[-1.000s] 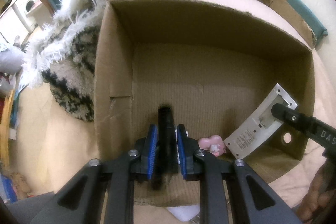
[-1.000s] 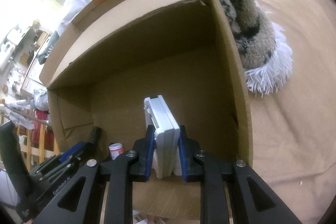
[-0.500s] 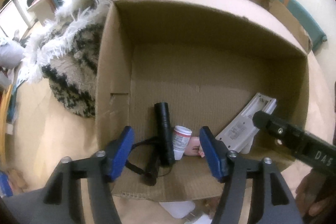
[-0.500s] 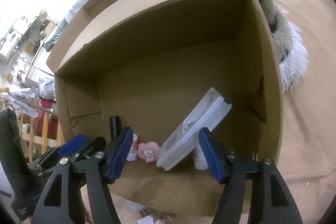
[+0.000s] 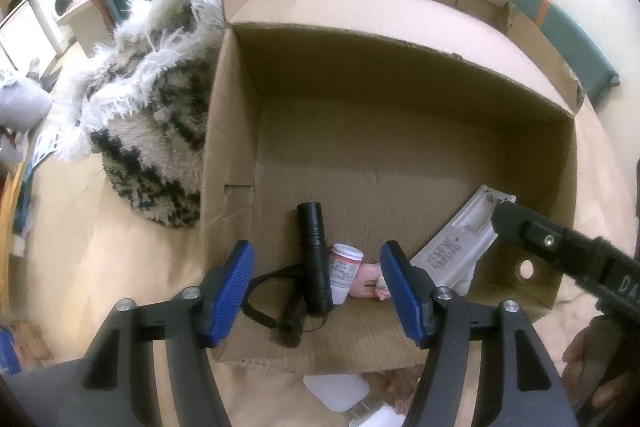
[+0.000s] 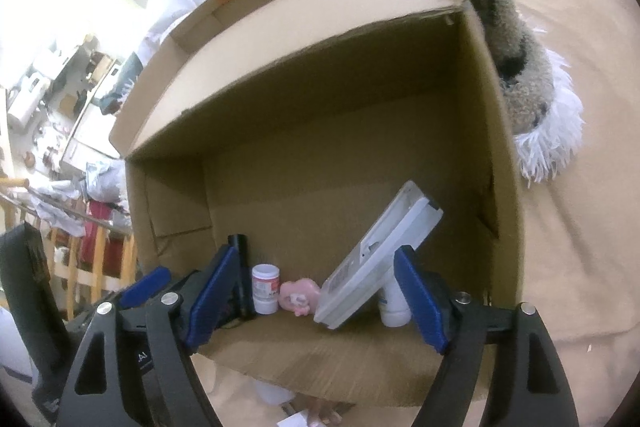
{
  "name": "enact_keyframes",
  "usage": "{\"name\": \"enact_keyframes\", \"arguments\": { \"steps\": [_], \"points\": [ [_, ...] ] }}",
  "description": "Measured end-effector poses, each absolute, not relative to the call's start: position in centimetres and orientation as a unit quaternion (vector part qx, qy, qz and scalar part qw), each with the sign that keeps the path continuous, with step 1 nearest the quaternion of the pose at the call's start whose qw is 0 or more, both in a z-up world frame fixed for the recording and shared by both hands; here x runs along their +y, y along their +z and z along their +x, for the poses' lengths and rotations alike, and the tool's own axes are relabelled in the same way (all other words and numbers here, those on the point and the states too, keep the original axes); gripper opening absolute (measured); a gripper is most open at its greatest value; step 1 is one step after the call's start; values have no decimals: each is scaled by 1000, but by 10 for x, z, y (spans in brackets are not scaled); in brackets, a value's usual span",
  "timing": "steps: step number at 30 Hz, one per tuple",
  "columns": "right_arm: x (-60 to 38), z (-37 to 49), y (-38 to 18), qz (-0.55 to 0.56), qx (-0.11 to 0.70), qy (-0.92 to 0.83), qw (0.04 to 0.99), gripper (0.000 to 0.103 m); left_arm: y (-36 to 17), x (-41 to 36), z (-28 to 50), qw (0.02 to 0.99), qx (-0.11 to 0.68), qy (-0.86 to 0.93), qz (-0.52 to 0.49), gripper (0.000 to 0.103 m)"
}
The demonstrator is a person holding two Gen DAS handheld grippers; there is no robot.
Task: Organize rigid objects
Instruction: 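Withdraw both tools from the box toward the remaining items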
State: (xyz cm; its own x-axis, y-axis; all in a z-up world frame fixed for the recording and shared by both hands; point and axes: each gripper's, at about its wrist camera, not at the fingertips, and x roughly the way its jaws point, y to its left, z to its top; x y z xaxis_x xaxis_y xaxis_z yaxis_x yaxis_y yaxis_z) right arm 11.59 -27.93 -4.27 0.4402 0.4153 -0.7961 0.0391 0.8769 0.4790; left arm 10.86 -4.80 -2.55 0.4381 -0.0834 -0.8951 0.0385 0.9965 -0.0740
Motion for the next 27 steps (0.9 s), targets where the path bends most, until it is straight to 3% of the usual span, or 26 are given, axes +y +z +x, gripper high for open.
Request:
{"name": "enact_keyframes", "arguments": {
  "steps": [11,27],
  "points": [
    [-284,77,-22,232,493,113,831,84,-14,-38,63,851,522,-61,-5,62],
    [-272,5,-55,245,541,105,798,84,-56,-24,11,808,587,-55,-21,62]
  ]
}}
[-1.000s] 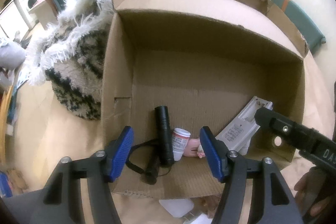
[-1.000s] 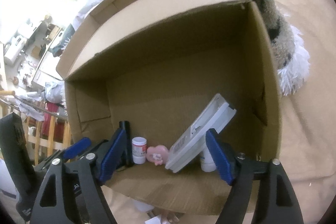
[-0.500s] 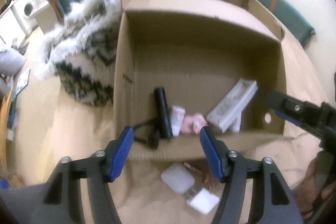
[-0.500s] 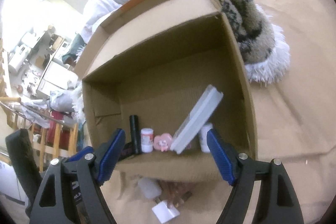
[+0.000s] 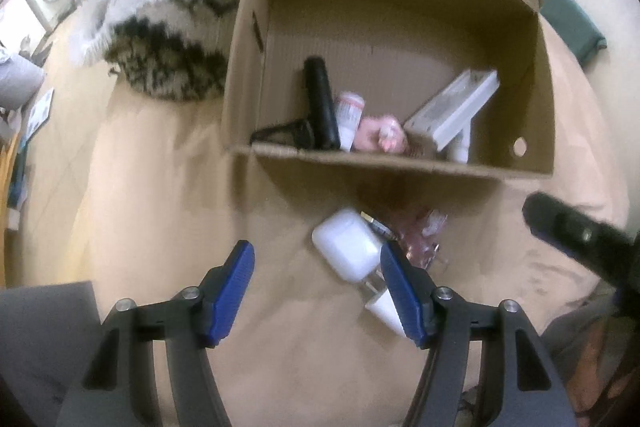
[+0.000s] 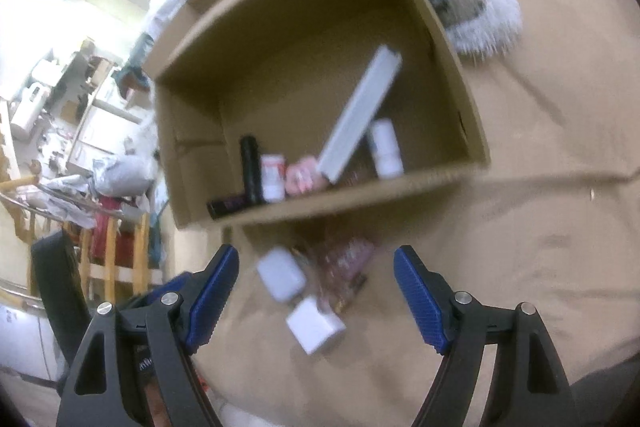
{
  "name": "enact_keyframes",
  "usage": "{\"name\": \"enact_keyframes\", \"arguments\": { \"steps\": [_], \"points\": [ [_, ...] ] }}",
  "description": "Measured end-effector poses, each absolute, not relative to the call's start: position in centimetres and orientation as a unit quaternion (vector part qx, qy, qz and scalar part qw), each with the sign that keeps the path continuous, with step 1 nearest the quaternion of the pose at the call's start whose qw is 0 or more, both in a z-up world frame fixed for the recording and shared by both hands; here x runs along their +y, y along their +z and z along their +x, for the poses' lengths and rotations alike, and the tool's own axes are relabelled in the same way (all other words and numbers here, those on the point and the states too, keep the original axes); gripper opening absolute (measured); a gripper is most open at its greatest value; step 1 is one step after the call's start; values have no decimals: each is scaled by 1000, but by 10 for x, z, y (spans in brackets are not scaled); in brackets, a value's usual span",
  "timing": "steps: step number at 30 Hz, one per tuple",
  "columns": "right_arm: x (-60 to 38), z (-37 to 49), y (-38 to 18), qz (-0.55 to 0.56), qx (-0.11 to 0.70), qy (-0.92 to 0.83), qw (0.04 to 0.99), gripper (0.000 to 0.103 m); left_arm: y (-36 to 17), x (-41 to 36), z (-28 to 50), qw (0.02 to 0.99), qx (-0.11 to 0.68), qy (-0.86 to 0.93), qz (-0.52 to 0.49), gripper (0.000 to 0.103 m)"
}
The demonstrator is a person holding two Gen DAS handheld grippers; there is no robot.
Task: Organize rigid objects
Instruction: 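Withdraw both tools from the box toward the remaining items, then grasp the white earbud case with left tool while right tool grasps white cube charger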
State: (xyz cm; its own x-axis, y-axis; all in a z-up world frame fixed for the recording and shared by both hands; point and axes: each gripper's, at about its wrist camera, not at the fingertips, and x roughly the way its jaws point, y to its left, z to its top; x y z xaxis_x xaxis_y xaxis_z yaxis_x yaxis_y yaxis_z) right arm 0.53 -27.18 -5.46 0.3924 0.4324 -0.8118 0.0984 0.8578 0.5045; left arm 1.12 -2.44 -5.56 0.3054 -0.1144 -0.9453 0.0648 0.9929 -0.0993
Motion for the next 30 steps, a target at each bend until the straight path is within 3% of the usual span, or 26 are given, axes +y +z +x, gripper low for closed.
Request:
{"name": "enact_keyframes", "arguments": {
  "steps": [10,14,25,30],
  "points": [
    [-267,-2,-77,210,583,83,780,84,-95,-28,19,768,638,-46,-29,61],
    [-269,0,-83,222,591,78,771,84,-104,-34,23,763,645,-48,-26,53],
    [-271,3,-84,245,596,82,760,84,-117,-55,36,762,645,-53,-10,52],
    [-270,6,-85,251,596,85,758,84,-134,-44,54,730,676,-67,-73,51]
  ]
}}
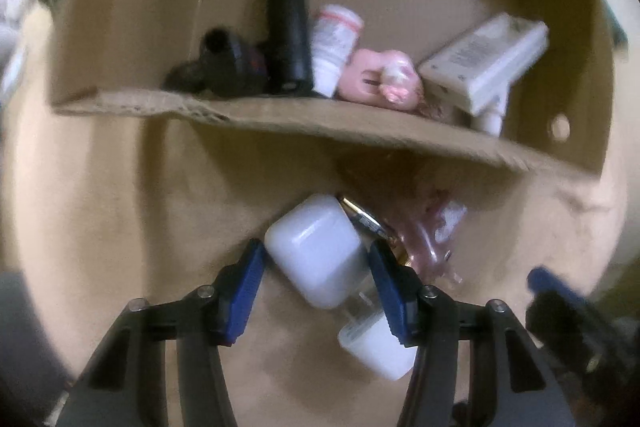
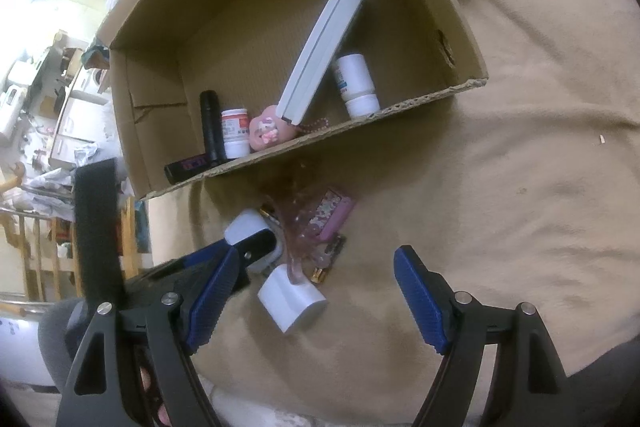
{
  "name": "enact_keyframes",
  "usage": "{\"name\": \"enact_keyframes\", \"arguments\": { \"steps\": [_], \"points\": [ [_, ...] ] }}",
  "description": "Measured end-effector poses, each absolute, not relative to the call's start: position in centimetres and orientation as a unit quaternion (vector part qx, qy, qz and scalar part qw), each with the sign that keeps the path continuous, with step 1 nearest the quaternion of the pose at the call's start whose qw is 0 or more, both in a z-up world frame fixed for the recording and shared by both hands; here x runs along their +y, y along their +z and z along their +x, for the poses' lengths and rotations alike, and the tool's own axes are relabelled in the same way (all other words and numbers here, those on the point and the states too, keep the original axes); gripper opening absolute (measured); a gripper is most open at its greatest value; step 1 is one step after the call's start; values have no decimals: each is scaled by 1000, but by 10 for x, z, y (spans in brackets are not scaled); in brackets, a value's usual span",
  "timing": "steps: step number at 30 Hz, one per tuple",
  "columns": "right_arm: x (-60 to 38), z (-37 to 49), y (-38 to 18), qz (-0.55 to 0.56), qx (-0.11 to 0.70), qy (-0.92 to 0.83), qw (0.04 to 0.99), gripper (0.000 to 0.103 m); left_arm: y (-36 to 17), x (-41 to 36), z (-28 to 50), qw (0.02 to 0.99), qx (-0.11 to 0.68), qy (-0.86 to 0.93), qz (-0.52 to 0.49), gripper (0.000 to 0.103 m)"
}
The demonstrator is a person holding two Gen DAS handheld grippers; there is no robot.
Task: Organize rigid objects
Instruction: 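Grasp the white earbud case with left tool while right tool grasps white cube charger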
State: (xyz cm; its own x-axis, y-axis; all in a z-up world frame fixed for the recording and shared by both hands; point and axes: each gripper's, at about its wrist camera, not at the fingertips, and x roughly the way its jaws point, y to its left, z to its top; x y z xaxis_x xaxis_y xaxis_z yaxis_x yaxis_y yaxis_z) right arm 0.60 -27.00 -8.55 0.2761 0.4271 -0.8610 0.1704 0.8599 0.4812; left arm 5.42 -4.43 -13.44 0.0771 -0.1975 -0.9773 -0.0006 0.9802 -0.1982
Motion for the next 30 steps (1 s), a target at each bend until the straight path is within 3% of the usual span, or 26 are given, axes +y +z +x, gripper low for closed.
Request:
{"name": "enact_keyframes", "arguments": {
  "steps": [13,16,23,24,25,30],
  "points": [
    [-272,8,-87,260,597,78,755,84,-143,-88,61,734,677,-53,6,54],
    [-274,8,-88,264,595,72,756,84,-140,-79,63,735,677,-48,-11,37],
    [-269,9,-89,258,598,80,755,84,-126,-59,61,744,665,-49,-41,35],
    [-267,8,-90,257,600,85,753,84,-122,-56,59,746,662,-46,-43,33],
    [-265,8,-91,257,603,91,750,84,-116,-52,56,746,663,-47,-49,18],
    [-249,5,-110,278,633,129,711,84,-96,-46,41,758,648,-64,-36,17]
  ]
}}
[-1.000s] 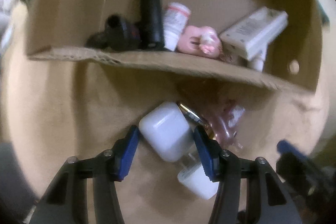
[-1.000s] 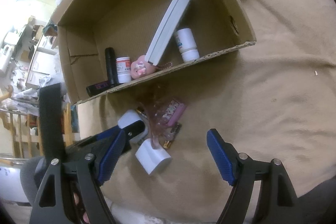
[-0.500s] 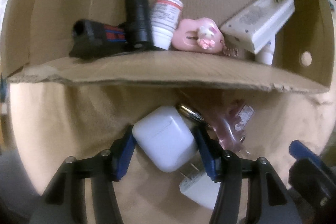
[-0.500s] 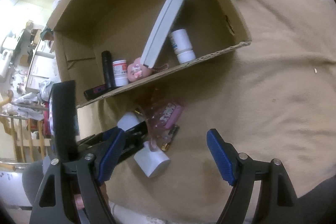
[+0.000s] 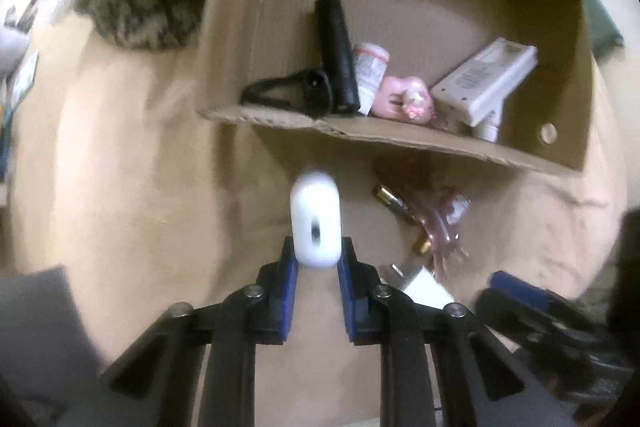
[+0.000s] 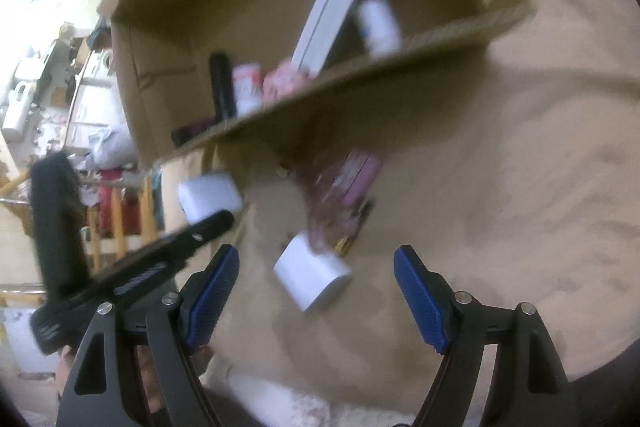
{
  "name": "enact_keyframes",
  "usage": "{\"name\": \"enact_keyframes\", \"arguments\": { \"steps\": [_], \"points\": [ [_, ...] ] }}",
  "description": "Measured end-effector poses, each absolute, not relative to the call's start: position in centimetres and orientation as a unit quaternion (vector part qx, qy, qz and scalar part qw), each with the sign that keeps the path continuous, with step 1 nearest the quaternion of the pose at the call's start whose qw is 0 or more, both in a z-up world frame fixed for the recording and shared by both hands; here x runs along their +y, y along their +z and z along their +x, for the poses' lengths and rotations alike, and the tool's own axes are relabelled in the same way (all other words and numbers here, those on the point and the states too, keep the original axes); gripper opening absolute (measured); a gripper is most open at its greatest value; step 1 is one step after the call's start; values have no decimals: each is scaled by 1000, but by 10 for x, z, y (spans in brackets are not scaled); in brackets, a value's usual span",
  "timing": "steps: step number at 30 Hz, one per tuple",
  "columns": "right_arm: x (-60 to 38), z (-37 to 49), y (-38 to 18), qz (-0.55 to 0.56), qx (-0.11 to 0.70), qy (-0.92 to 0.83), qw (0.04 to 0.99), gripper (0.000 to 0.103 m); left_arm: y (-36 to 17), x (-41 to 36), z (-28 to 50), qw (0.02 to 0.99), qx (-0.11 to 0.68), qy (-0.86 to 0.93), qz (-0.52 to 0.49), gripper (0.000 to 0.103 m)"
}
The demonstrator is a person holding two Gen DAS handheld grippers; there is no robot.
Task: Organize rigid objects
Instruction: 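Grasp the white earbud case with left tool while right tool grasps white cube charger, then carry the earbud case and cube charger over the box with both tools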
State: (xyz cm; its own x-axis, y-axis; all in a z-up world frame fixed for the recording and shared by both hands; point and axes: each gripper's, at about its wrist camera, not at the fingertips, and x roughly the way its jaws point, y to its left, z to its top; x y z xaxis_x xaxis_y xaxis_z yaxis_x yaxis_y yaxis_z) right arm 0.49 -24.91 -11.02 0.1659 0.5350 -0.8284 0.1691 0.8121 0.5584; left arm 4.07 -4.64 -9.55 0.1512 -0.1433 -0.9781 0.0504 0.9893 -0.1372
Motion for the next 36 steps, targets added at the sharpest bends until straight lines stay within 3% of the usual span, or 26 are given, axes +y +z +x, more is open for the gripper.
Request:
{"name": "enact_keyframes", "arguments": {
  "steps": [1,2,7,13,18,21,23,24,26,36],
  "points": [
    [-245,5,-115,283,639,132,703,84,-94,-47,38,760,646,-66,-35,15],
    [-241,5,-118,287,644,134,696,84,-95,-43,36,758,647,-68,-41,2],
    [-228,2,-131,331,647,135,674,82,-102,-21,43,751,653,-63,-70,1],
    [-220,-3,-152,350,649,110,666,64,-98,-16,61,751,653,-46,-86,1],
    [-221,0,-156,359,645,103,667,64,-100,-11,62,759,643,-28,-95,2],
    [-217,2,-156,351,639,100,677,64,-94,-5,65,757,644,-29,-106,13],
    [-210,4,-150,321,633,94,698,51,-95,-4,66,755,645,-23,-114,34],
    [-208,4,-149,309,630,95,706,51,-98,-3,67,755,645,-22,-120,36],
    [-202,1,-144,289,626,99,718,50,-100,-8,67,755,643,-23,-129,53],
    [-226,-20,-117,289,609,93,733,50,-118,-70,81,745,659,-64,-76,56]
  ]
}}
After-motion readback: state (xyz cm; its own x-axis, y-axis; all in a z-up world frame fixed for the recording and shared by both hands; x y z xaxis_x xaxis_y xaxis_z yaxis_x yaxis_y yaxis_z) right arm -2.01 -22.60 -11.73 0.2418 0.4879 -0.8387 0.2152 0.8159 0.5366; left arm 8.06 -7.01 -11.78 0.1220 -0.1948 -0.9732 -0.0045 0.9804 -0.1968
